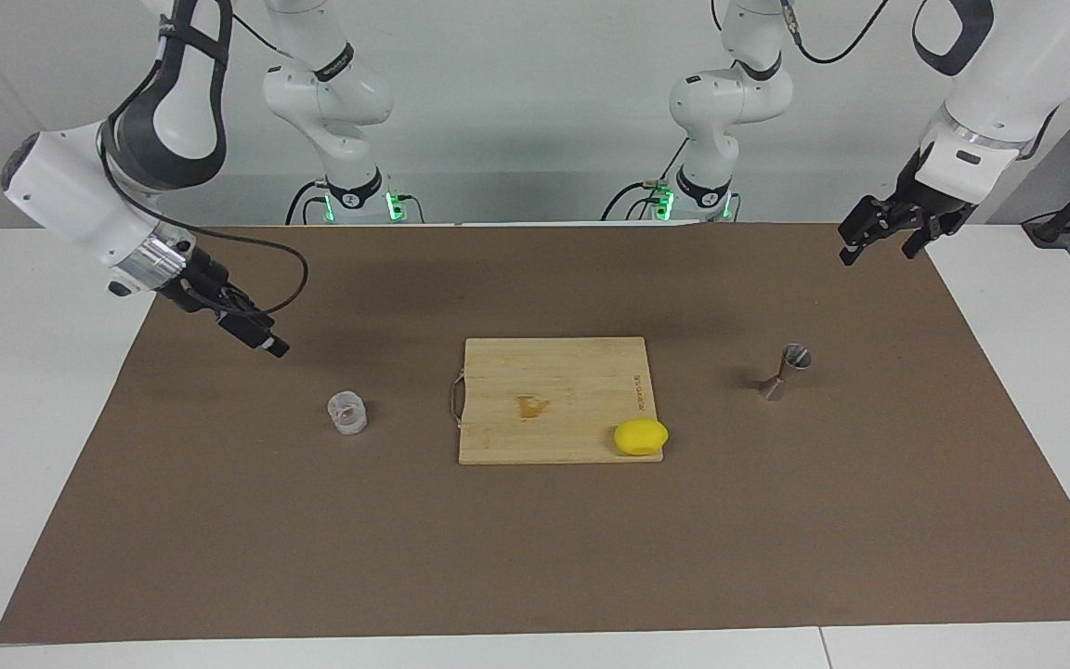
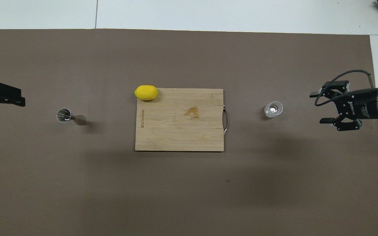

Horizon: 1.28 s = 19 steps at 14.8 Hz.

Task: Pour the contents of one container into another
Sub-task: 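Move the right gripper to the clear cup while the left gripper approaches the metal cup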

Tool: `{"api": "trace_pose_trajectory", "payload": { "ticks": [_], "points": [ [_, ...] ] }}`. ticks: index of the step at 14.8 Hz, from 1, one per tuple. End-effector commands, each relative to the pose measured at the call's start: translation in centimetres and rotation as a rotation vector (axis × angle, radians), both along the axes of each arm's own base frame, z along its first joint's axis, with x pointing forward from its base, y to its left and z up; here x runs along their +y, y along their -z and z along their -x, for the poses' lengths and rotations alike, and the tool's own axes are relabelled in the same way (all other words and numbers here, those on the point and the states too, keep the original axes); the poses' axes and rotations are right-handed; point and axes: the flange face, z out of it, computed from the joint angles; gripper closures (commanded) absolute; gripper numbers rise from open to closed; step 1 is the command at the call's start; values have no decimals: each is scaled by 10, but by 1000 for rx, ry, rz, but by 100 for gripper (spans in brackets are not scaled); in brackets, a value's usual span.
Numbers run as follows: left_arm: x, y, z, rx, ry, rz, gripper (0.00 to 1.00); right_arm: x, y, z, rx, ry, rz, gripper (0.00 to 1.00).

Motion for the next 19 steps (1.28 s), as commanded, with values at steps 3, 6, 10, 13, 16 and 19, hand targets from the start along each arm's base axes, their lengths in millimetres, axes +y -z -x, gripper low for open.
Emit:
{"api": "trace_pose_trajectory", "payload": {
  "ticks": [3, 6, 10, 13, 16, 19],
  "points": [
    [27, 11, 17, -3, 8, 39, 0, -5, 26, 9, 164, 232, -192, 0],
    [52, 32, 19, -41, 67, 98, 0, -8, 45, 6, 267, 294, -262, 0],
    [77, 57, 18, -50, 101, 228, 0, -18, 79, -5, 372, 253, -347, 0],
    [88, 80, 16, -72, 149, 321, 0, -28, 99, -12, 410, 241, -377, 0],
    [95, 103, 10, -76, 163, 400, 0, -36, 128, -11, 430, 268, -391, 0],
    [107, 123, 2, -127, 227, 464, 0, -40, 145, -9, 448, 302, -431, 0]
  ]
}}
